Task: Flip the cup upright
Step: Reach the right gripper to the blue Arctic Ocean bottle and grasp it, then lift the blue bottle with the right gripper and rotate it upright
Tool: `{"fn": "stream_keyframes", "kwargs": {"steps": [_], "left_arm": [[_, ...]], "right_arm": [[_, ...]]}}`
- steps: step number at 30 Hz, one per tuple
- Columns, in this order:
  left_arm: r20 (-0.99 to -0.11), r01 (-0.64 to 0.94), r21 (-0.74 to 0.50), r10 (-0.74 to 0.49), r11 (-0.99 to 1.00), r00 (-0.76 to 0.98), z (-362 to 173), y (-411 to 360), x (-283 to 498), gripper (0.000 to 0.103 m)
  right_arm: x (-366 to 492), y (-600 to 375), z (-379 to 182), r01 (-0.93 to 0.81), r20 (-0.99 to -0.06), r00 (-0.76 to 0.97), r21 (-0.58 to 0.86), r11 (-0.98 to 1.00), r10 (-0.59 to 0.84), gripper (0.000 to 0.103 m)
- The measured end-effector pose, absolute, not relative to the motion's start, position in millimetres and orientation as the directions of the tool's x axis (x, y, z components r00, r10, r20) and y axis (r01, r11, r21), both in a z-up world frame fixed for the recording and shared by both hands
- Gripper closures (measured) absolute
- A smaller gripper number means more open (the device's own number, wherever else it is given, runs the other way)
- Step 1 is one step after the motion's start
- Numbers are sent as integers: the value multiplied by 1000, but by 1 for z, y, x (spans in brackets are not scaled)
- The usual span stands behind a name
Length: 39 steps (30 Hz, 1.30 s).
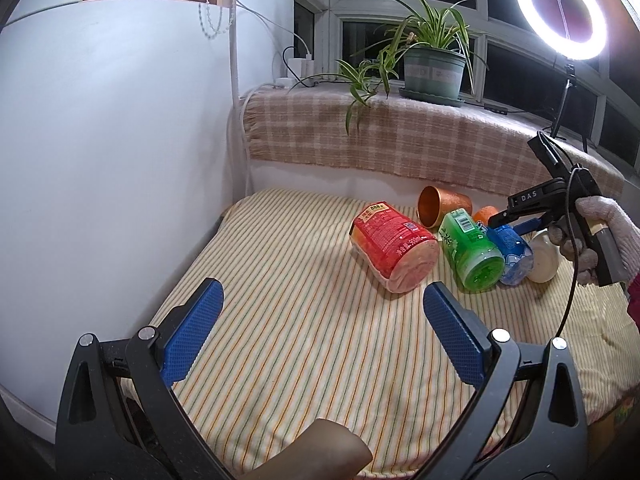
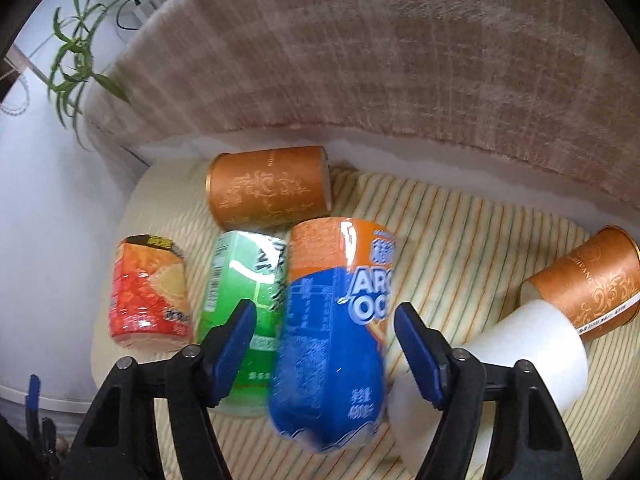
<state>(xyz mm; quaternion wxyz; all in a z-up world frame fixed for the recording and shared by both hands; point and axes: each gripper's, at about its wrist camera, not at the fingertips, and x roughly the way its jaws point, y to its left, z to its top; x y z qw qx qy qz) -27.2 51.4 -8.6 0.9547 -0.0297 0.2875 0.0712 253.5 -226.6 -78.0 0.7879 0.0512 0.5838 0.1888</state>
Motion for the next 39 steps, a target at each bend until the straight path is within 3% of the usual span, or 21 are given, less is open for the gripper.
{"fn": "stream_keyframes", "kwargs": {"steps": [6, 19, 39], "left_arm": [[-552, -155, -15, 121, 988, 825, -9, 52, -27, 1], [-558, -163, -13, 128, 987, 820, -10, 52, -24, 1], [-548, -132, -9, 105, 991, 830, -7, 44, -26, 1]], "right_arm": [[264, -222, -87, -250, -919, 233, 260, 933, 318, 31], [274, -211, -102, -268, -924, 220, 252, 930, 314, 42], [216, -252, -16, -294, -801, 443, 296, 909, 404, 46]]}}
